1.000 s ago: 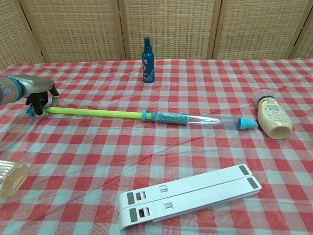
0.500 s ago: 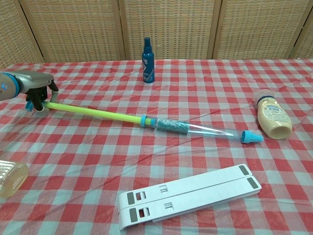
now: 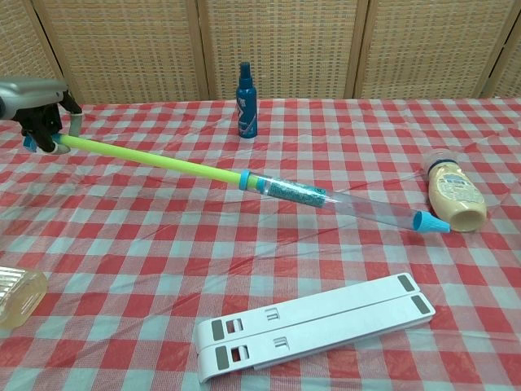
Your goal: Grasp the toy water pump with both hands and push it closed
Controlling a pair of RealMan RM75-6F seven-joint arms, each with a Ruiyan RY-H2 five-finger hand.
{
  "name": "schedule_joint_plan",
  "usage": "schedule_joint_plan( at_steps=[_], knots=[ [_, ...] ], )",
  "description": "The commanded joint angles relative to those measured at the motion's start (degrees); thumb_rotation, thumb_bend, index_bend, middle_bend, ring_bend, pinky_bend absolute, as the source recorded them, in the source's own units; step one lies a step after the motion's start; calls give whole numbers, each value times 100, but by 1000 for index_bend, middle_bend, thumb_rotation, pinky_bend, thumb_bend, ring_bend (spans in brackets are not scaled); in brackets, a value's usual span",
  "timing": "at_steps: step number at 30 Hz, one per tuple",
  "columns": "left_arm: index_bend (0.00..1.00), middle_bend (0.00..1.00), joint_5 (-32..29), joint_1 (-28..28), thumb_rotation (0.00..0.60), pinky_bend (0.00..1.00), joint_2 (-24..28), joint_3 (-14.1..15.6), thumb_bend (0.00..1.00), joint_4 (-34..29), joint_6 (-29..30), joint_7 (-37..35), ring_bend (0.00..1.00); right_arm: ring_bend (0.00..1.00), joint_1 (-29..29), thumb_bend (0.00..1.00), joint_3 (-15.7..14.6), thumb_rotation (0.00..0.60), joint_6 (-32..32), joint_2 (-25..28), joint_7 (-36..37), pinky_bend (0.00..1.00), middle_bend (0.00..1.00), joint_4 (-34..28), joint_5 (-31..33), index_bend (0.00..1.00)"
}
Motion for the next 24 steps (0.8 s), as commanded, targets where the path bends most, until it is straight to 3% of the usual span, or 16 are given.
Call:
schedule_joint_plan(
  at_steps=[1, 7, 10, 12, 14, 16, 24],
  knots=[
    [825, 888, -300, 90, 600, 607, 274, -98, 648, -543, 396, 250, 740, 0, 28, 181, 40, 600, 13, 56, 70, 0, 0, -72, -32, 34],
    [834, 894, -670, 116, 600, 612, 486, -205, 655, -1172, 740, 436, 747, 0, 117, 181, 174, 600, 25, 197, 62, 0, 6, -329, -45, 122],
    [834, 894, -880, 101, 600, 612, 573, -260, 655, -1491, 959, 581, 748, 35, 181, 181, 276, 600, -29, 326, -53, 0, 61, -589, 29, 151],
    [835, 894, -991, 75, 600, 612, 625, -279, 655, -1704, 1120, 713, 748, 121, 248, 180, 369, 600, -113, 465, -275, 10, 139, -894, 133, 182],
    [837, 896, -1072, 44, 600, 615, 676, -315, 657, -1891, 1258, 807, 749, 287, 314, 190, 483, 600, -129, 537, -500, 103, 295, -1164, 225, 237],
    [841, 900, -1111, 29, 600, 624, 704, -345, 660, -1999, 1327, 836, 753, 381, 354, 217, 553, 600, -117, 547, -628, 178, 391, -1293, 267, 257],
    [845, 902, -1520, -85, 600, 632, 915, -506, 663, -2540, 1700, 1103, 756, 639, 814, 329, 895, 600, -515, 556, -1963, 344, 633, -2222, 934, 297]
  ],
)
